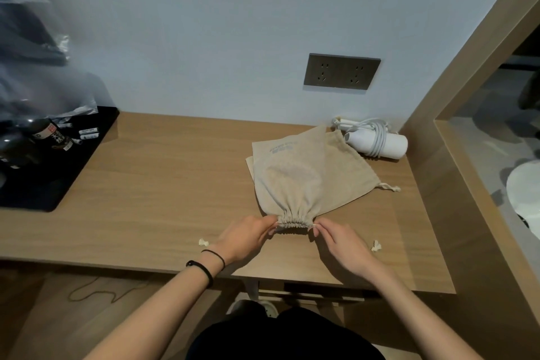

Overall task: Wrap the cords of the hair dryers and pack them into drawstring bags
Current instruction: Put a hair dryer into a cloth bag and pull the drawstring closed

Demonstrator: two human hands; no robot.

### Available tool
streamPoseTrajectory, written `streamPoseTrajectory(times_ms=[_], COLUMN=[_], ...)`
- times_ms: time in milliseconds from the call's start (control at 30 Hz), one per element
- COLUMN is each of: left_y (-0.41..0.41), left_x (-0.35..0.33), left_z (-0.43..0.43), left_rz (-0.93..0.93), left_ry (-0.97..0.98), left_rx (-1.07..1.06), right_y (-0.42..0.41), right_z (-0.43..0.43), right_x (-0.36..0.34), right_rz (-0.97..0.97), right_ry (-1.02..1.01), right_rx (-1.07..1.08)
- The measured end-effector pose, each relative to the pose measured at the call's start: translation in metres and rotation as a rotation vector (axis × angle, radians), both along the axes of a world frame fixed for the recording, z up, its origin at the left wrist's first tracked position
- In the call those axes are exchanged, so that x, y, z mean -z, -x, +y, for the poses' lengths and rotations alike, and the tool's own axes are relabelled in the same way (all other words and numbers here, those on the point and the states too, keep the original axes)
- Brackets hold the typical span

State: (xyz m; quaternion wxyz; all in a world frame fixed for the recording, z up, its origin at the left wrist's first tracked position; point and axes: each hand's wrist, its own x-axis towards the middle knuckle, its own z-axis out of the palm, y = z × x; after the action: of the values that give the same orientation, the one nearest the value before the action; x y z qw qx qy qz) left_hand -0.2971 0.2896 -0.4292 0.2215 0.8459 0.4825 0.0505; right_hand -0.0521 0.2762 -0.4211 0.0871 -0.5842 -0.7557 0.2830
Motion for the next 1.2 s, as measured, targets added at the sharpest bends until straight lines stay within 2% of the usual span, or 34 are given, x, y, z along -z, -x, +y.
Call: streamPoseTrajectory(times_ms=[233,433,533,600,667,733,800,867,967,1067,1133,1200], left_y=[0.011,0.008,0.010,0.010,0.007,0.005,0.002,0.000,-0.002,-0.005,-0.006,-0.003], left_x=[-0.007,0.001,0.003,0.003,-0.001,-0.003,-0.003,0.001,0.015,0.022,0.016,0.006], left_z=[0.004,-0.003,-0.006,-0.014,-0.021,-0.025,-0.028,-0.030,-0.033,-0.033,-0.029,-0.023], left_rz=[0.117,-0.063,-0.043,-0.050,-0.164,-0.271,-0.290,-0.247,-0.284,-0.578,-0.758,-0.861], left_ry=[0.001,0.220,0.061,-0.088,-0.190,-0.210,-0.100,0.121,0.416,0.705,0.787,0.780], left_rx=[0.035,-0.072,-0.109,-0.248,-0.370,-0.323,-0.192,-0.107,-0.151,-0.392,-0.553,-0.644], right_y=[-0.014,-0.011,-0.010,-0.005,0.004,0.013,0.021,0.025,0.027,0.022,0.017,0.013], right_z=[0.014,0.003,-0.002,-0.009,-0.016,-0.022,-0.025,-0.026,-0.025,-0.021,-0.018,-0.012], right_x=[-0.002,0.007,0.006,0.003,-0.001,-0.002,-0.001,0.004,0.013,0.010,0.003,-0.007], right_rz=[0.011,0.057,-0.034,-0.067,-0.033,0.000,-0.001,0.018,0.265,0.711,1.040,1.216], right_ry=[0.033,0.127,-0.001,-0.139,-0.220,-0.159,-0.025,0.120,0.292,0.455,0.582,0.605], right_rx=[-0.095,-0.017,0.019,0.102,0.118,0.046,-0.033,-0.049,0.148,0.556,0.741,0.797])
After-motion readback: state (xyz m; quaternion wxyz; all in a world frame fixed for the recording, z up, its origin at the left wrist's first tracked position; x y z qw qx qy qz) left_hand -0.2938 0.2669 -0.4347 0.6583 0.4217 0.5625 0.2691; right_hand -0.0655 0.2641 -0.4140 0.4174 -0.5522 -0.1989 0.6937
